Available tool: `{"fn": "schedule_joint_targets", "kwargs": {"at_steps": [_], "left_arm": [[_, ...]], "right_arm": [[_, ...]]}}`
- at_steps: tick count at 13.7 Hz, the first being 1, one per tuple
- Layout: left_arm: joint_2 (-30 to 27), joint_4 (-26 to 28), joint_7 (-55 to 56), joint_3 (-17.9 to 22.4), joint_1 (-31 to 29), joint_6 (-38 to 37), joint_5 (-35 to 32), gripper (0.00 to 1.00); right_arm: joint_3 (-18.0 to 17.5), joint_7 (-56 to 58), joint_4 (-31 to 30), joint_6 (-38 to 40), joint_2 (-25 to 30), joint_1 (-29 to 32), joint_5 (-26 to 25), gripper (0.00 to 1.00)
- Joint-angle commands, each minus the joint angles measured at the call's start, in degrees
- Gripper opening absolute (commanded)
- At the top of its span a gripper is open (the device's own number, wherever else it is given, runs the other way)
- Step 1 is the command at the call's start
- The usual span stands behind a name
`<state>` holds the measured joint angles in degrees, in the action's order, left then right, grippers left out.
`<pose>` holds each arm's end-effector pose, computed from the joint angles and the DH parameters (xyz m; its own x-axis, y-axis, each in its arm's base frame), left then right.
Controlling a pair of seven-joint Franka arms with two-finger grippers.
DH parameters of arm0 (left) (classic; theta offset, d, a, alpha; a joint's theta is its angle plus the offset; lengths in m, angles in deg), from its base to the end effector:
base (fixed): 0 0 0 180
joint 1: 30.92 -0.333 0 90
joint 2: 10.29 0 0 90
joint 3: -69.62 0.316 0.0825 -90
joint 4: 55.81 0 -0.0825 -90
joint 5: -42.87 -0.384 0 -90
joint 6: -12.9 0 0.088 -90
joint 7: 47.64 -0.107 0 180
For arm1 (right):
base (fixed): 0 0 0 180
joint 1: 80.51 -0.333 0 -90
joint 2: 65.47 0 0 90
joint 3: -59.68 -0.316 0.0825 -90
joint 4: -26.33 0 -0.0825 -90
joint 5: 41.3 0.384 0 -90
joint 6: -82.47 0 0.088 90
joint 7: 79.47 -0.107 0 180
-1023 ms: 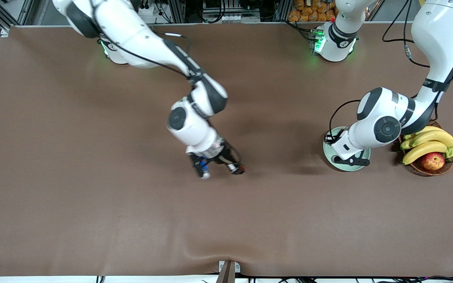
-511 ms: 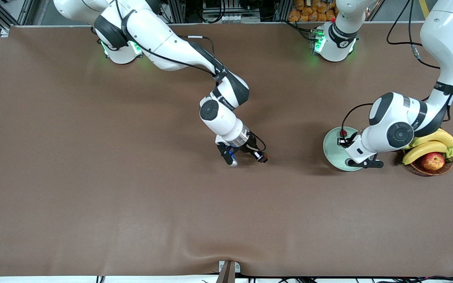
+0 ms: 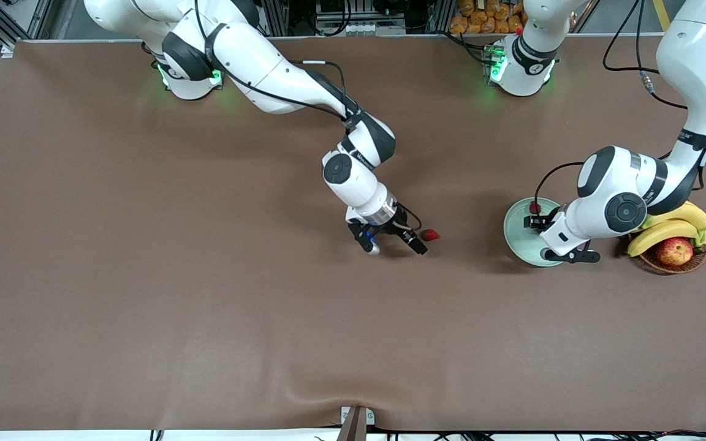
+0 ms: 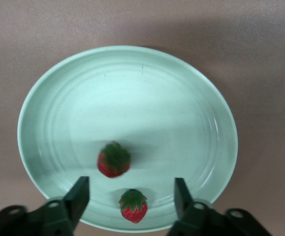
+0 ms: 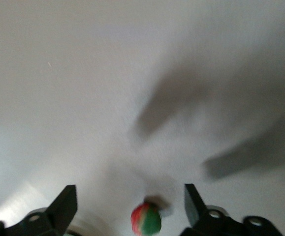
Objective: Collect all strawberries into plate
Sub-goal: 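Release the third strawberry mid-table and withdraw the right gripper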
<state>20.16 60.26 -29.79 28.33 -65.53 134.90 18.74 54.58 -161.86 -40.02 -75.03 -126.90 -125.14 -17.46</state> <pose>0.5659 -0.0451 0.2221 0.9665 -0.0536 -0.2510 -0.0607 -0.9979 -0.0209 0.5477 0.5813 0.1901 0.5902 -0.7352 -0.3333 -0.7843 -0.4245 -0.4525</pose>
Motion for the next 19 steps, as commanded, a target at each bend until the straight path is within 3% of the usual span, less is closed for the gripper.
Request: {"fn": "schedule_joint_targets", "kwargs": {"at_steps": [1, 5, 8, 10, 12, 13, 14, 15, 17, 19], "left_arm": [[-0.66, -0.49, -0.27, -0.46, -0.02, -0.62, -1.01, 1.0], [-0.75, -1.89, 6.04, -3.96, 0.94, -2.54, 3.72, 1.0], [-0.13, -3.57, 24.89, -4.41, 7.69, -4.58, 5.23, 0.98], [2.14, -5.58, 38.94, -4.41, 12.88, -3.97, 5.76, 0.78], [5.13, -8.57, 51.27, -4.06, 17.89, -3.96, 5.06, 0.79], [6.01, -9.19, 54.8, -3.45, 20.0, -3.61, 5.06, 0.74], [6.54, -9.98, 58.84, -1.1, 22.2, -3.0, 5.06, 0.61], [6.64, -10.51, 61.93, 0.93, 23.96, -2.47, 4.97, 0.6], [7.6, -10.6, 68.07, 1.3, 25.72, -2.12, 5.06, 0.61], [7.96, -10.6, 73.36, 1.91, 26.17, 0.07, 4.88, 0.7]], "right_arm": [[-0.78, 0.21, 0.25, 10.07, 5.16, 5.93, -1.86, 1.0], [-1.05, 0.3, -0.27, 22.2, 10.35, 11.83, -3.79, 1.0], [-3.05, 2.66, -0.45, 33.36, 13.95, 18.49, -8.1, 1.0], [-6.31, 8.36, -1.24, 39.69, 16.85, 24.13, -8.11, 1.0], [-6.32, 11.01, -3.34, 43.57, 19.75, 27.29, -9.16, 1.0], [-6.41, 12.76, -3.96, 45.59, 20.98, 29.22, -9.86, 1.0], [-6.41, 15.13, -4.31, 48.66, 22.22, 30.98, -9.95, 1.0], [-6.41, 18.2, -5.01, 52.25, 23.88, 33.09, -10.04, 1.0], [-6.41, 24.96, -7.55, 55.97, 28.18, 36.87, -10.65, 1.0], [-6.5, 33.04, -11.15, 58.08, 33.28, 40.83, -11.53, 1.0]]}}
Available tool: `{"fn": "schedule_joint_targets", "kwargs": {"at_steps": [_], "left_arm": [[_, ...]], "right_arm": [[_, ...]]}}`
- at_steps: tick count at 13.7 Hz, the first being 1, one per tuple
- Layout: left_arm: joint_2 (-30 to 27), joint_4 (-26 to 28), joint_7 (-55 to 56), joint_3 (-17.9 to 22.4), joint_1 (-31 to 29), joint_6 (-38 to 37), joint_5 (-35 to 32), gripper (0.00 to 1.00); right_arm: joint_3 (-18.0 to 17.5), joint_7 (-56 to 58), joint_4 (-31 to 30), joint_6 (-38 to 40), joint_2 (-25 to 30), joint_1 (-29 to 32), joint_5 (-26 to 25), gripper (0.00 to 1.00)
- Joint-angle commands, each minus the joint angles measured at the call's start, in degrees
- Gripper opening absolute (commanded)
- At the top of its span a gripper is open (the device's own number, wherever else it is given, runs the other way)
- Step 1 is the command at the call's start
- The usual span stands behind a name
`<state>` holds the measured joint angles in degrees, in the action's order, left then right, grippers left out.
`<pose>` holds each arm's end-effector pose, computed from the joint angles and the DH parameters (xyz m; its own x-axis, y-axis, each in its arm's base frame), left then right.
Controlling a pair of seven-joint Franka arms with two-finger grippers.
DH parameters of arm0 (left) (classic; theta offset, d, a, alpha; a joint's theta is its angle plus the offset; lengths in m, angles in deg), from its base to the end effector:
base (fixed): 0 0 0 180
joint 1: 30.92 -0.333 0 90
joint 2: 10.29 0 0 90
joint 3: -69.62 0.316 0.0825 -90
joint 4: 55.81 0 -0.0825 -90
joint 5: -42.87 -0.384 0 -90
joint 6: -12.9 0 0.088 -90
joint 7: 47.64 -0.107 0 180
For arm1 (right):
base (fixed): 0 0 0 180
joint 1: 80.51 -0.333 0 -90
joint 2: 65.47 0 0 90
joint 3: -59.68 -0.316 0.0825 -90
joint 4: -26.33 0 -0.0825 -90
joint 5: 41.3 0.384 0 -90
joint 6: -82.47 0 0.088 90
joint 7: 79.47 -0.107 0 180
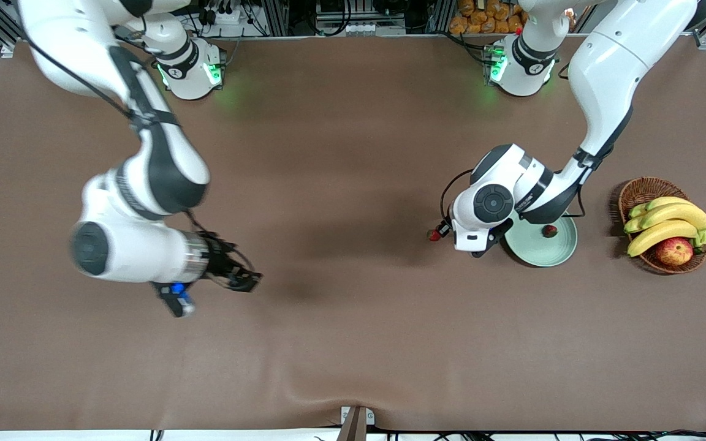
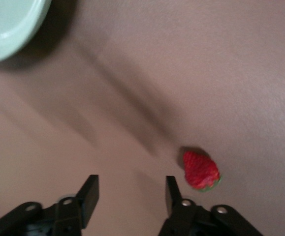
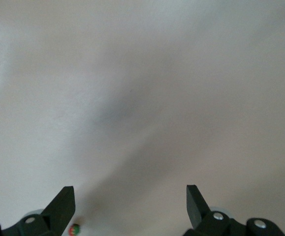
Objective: Collect all strawberries into plate
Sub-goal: 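Release the third strawberry mid-table and withdraw the right gripper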
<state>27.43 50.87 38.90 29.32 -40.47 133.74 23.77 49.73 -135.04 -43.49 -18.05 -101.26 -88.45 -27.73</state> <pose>0.5412 -0.2816 0.2156 0.6560 0.7325 -0.1822 0.7048 -0.6808 -0.1995 0.6904 0.2120 0.4121 0.7126 -0.6254 -0.3179 -0.6827 -0.7227 -0.1084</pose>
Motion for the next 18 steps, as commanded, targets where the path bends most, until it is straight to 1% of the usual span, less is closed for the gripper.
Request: {"fn": "schedule_joint_targets", "kwargs": {"at_steps": [1, 3, 4, 5, 6, 8, 10, 11, 12, 13, 15, 18], "left_arm": [[1.03, -1.22, 5.91, 1.1, 1.03, 2.45, -0.24, 0.71], [1.3, -1.22, 9.33, 1.19, 1.11, 5.01, -0.33, 0.75], [1.39, -1.22, 10.22, 1.19, 1.46, 6.15, -0.5, 0.78], [1.39, -1.22, 10.32, 1.36, 1.64, 6.94, -0.42, 0.83], [1.3, -1.39, 10.32, 1.54, 1.56, 7.12, -0.42, 0.88], [1.12, -1.65, 10.58, 1.54, 1.82, 7.13, -0.5, 0.88], [1.74, -3.15, 11.8, 1.72, 4.79, 7.13, -0.24, 0.88], [2.0, -3.32, 13.12, 3.37, 6.03, 7.13, -0.33, 0.88], [1.83, -3.41, 14.26, 4.61, 6.73, 7.13, -0.5, 0.87], [1.83, -3.33, 14.53, 4.7, 6.83, 7.13, -0.51, 0.87], [1.57, -2.8, 15.23, 4.79, 6.74, 7.04, -0.42, 0.87], [1.74, -2.8, 17.61, 4.79, 6.74, 7.47, -0.51, 0.88]], "right_arm": [[-1.65, 9.4, -8.57, 2.85, 9.57, 5.89, -1.44, 1.0], [-1.65, 12.93, -8.66, 6.81, 12.39, 8.27, -3.1, 1.0], [-1.65, 14.86, -8.75, 8.65, 14.06, 9.07, -5.72, 1.0], [-1.65, 17.75, -9.01, 9.63, 16.08, 9.6, -8.7, 1.0], [-1.65, 21.52, -9.89, 10.16, 18.62, 10.82, -9.6, 1.0], [-1.56, 29.26, -13.57, 11.22, 24.16, 13.2, -9.61, 1.0], [-1.12, 31.13, -16.74, 11.13, 28.91, 13.38, -9.79, 1.0], [-0.86, 33.49, -18.4, 11.31, 31.1, 13.38, -9.79, 1.0], [0.54, 35.86, -21.47, 10.88, 33.82, 12.77, -9.79, 1.0], [2.47, 36.49, -23.76, 10.52, 35.68, 11.64, -9.79, 1.0], [5.55, 36.5, -25.1, 10.87, 37.88, 8.04, -9.7, 1.0], [8.1, 36.41, -27.21, 10.08, 39.82, 6.35, -9.44, 1.0]]}}
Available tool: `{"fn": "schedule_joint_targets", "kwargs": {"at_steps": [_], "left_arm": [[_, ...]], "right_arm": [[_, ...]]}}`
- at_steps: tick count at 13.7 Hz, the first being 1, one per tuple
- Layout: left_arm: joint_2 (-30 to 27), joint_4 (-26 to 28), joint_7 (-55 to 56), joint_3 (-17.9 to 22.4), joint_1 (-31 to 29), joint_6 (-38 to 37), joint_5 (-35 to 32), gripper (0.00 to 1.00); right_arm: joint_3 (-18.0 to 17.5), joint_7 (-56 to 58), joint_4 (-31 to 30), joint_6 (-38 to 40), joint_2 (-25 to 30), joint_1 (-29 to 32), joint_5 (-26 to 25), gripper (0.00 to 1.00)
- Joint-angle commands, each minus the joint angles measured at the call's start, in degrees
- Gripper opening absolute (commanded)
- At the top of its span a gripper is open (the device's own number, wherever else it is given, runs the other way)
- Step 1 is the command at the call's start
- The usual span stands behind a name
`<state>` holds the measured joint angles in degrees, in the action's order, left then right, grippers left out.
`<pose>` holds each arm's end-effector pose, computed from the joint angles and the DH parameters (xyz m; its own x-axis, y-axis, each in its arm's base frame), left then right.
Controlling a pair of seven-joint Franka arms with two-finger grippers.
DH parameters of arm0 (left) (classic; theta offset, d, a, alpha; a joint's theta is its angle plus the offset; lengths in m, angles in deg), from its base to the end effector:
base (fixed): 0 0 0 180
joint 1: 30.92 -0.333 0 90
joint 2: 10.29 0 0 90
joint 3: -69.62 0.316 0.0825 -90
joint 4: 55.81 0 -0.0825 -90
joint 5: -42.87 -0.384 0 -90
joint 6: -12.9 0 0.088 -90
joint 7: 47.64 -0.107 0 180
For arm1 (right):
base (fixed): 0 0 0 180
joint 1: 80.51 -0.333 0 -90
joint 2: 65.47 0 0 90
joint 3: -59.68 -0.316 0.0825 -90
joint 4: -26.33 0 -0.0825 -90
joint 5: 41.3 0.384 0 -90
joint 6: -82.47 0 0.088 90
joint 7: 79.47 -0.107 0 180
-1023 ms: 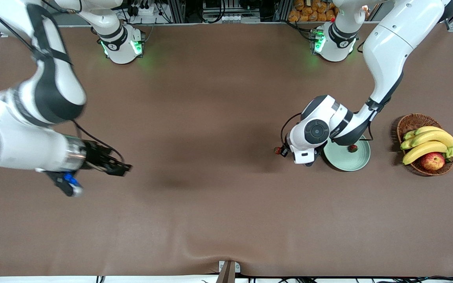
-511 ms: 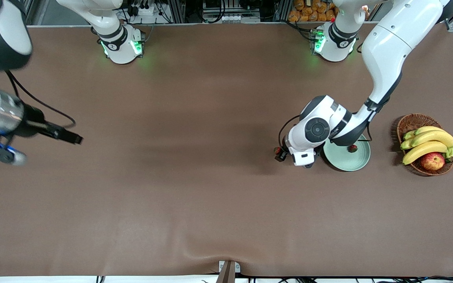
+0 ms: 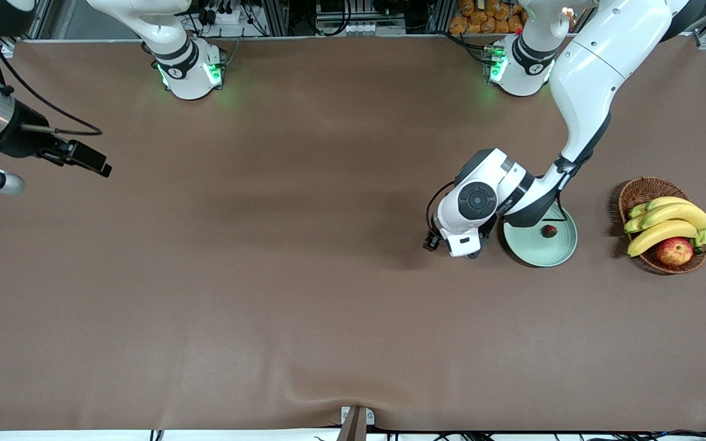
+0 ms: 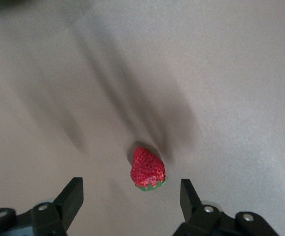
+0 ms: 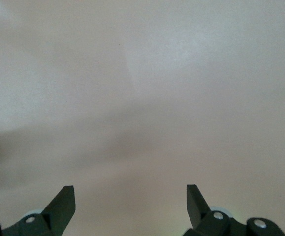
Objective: Collect all strawberries into plate
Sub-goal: 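Release the third strawberry mid-table and withdraw the right gripper, then lower the left gripper onto the third strawberry and close on it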
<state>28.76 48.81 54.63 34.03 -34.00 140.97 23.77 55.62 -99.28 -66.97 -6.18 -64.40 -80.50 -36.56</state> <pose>0.5495 -0.3113 0.2071 0.4653 0.8775 -0.1167 0.8677 -0.4782 -0.1360 0.5427 0.0478 0.6060 0.9593 -0.2690 -0.0863 -0.2742 -0.9601 -0.0553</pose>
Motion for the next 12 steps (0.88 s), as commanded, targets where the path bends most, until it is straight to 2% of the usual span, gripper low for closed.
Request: {"fn": "schedule_joint_targets", "kwargs": {"at_steps": [1, 5, 9, 12], "left_arm": [[0.41, -0.56, 2.05, 0.08, 0.27, 0.68, -0.5, 0.87], [0.5, -0.38, 2.49, 0.17, 0.18, 1.74, -1.03, 0.75], [0.68, 0.06, 3.02, 0.17, -0.08, 2.44, -2.96, 0.64], [0.85, 0.41, 3.02, 0.34, -0.26, 2.8, -2.96, 0.63]], "right_arm": [[2.3, 0.83, -3.22, -2.14, 2.63, -1.6, -0.6, 1.0], [2.48, 2.07, 5.21, -2.05, -1.67, -0.89, -1.48, 1.0], [3.62, 2.59, 5.93, -2.23, -2.39, -0.1, -1.92, 1.0], [3.62, 2.41, 7.07, -2.67, -2.73, -0.45, -1.91, 1.0]]}}
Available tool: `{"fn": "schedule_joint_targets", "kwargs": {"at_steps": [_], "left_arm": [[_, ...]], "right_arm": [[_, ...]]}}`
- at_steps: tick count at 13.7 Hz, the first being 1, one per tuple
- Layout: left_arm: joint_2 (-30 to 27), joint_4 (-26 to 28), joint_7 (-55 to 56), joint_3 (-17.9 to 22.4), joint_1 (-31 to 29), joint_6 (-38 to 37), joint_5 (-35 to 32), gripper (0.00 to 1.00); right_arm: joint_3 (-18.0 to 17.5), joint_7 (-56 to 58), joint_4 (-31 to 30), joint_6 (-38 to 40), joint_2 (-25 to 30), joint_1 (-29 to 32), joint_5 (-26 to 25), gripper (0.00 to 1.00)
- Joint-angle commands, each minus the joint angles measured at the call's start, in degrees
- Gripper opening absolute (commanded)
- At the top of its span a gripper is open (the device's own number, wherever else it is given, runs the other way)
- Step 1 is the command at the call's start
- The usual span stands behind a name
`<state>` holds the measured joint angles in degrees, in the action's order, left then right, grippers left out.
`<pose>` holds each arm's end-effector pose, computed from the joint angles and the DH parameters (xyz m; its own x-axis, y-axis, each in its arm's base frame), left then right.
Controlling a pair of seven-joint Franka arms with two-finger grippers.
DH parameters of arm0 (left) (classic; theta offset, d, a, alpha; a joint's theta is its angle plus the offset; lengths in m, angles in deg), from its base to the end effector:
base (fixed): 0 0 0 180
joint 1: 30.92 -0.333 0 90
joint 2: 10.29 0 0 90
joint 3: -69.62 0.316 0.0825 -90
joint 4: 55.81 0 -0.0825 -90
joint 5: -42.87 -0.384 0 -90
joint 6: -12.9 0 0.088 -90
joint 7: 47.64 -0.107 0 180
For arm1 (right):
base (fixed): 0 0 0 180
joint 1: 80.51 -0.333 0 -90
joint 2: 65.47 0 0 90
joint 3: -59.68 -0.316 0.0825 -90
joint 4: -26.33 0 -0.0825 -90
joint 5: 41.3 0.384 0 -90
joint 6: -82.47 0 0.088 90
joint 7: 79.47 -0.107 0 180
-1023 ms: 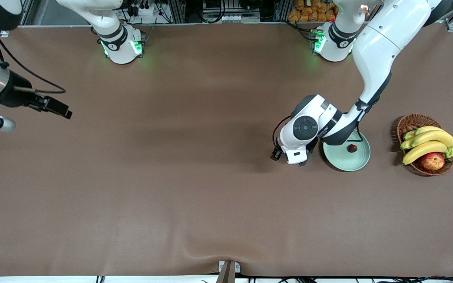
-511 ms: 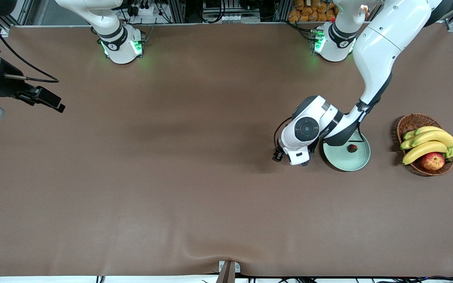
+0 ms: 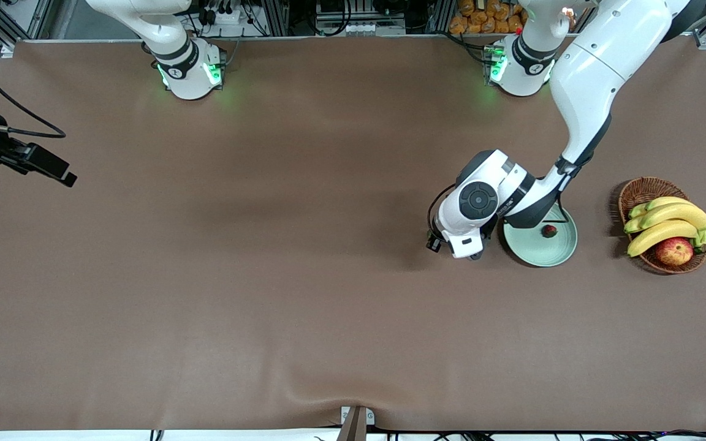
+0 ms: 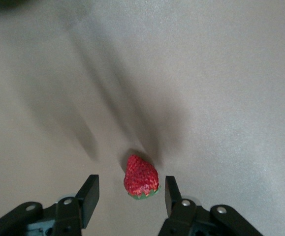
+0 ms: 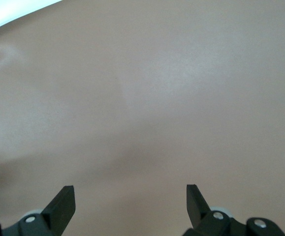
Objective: Collect all strawberries into plate
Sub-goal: 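Lower the left gripper onto the third strawberry and close on it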
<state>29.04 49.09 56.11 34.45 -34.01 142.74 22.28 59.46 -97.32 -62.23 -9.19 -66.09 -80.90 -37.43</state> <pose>0.5522 -0.3090 0.2034 0.4545 0.8850 -0.1016 0.8784 -0.4642 -0.1139 0.5611 0.0130 0.6332 0.9545 -0.2975 0.0204 -0.2952 -0.9523 -0.0775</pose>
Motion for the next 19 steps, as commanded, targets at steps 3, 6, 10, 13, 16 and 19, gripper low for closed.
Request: {"fn": "schedule_joint_targets", "kwargs": {"at_steps": [3, 6, 10, 13, 16, 19], "left_arm": [[1.35, 0.13, 1.55, 0.89, 0.19, 2.6, -1.91, 0.62], [2.15, 0.13, 1.55, 1.42, 0.28, 3.31, -2.79, 0.61], [2.32, 0.13, 1.55, 1.42, 0.72, 3.31, -2.71, 0.57], [2.76, -0.05, 3.03, 1.42, 1.77, 3.75, -2.79, 0.56], [3.11, -0.05, 3.22, 1.51, 2.12, 4.02, -2.79, 0.4], [3.03, -0.05, 2.95, 1.51, 2.12, 4.02, -2.79, 0.09]], "right_arm": [[-1.0, -0.07, 4.27, 0.43, -0.88, -1.1, -6.23, 1.0], [0.13, 0.89, 4.36, 0.96, -0.71, -0.4, -3.19, 1.0], [2.07, 6.69, 4.27, 1.05, -0.62, -0.49, -2.03, 1.0], [1.99, 6.6, 4.27, 1.05, -0.53, -0.93, -2.02, 1.0], [1.81, 6.69, 4.27, 1.13, -0.53, -1.02, -2.03, 1.0], [1.81, 6.69, 4.27, 1.13, -0.62, -1.02, -2.11, 1.0]]}}
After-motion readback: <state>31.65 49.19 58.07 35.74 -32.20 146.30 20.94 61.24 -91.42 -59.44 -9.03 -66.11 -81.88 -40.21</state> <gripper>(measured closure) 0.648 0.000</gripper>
